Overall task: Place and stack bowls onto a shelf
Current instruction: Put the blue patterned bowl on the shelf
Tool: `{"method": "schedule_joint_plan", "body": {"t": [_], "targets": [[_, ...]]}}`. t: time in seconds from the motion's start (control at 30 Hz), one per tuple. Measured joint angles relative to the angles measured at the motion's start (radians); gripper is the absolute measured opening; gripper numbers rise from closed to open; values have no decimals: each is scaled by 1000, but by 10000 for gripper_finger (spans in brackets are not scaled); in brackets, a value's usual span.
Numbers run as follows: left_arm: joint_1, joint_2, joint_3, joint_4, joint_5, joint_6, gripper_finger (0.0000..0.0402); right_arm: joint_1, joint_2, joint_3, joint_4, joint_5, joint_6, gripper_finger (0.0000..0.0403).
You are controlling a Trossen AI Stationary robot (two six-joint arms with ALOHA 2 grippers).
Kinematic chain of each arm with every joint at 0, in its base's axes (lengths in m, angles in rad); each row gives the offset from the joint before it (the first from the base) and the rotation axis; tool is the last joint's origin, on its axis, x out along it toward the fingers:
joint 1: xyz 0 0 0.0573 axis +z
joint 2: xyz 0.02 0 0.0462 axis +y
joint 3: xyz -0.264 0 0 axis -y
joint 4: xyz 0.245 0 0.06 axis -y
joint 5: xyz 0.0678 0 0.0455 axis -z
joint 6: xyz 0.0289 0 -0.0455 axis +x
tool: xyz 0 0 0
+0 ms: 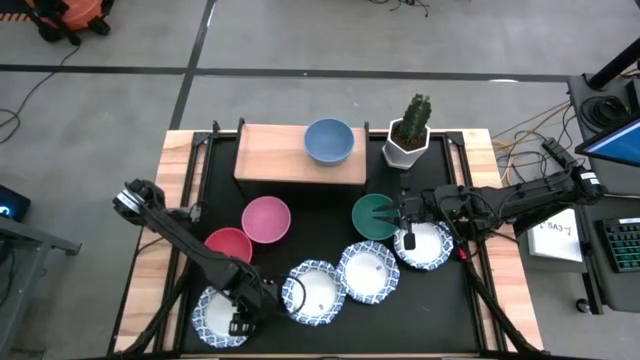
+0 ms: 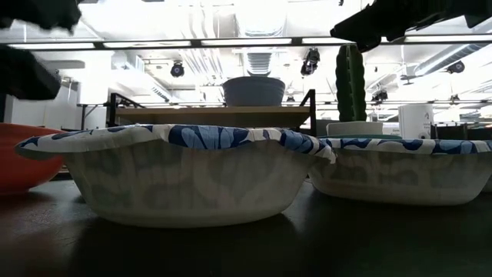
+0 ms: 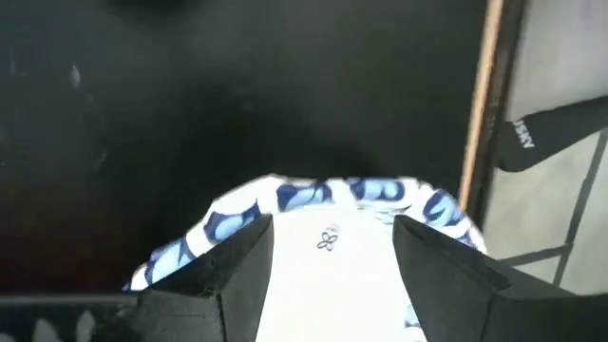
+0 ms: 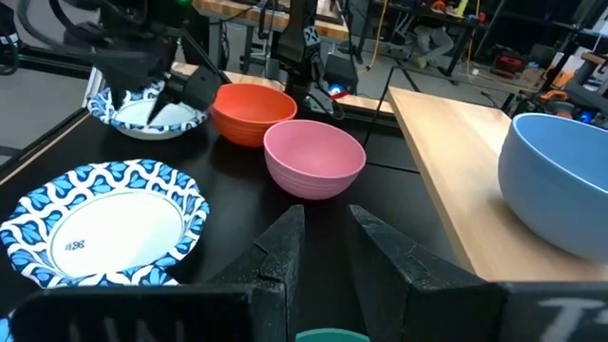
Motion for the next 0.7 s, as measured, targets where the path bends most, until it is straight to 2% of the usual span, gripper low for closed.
{"method": "schedule_joint_plan", "body": {"t": [0.07,0.23,0.4,0.7], "targets": [[0,-3,22,-11,-11,41,201,-2,0,0,2,4,0,73],[2,-3,33,-25,-114,188,201,-2,0,0,5,7,-8,73],[9,27,-1,-45,-112,280,201,-2,0,0,5,7,0,73],[10,48,-38,-39,-111,298,189,-2,0,0,5,7,1,73]]}}
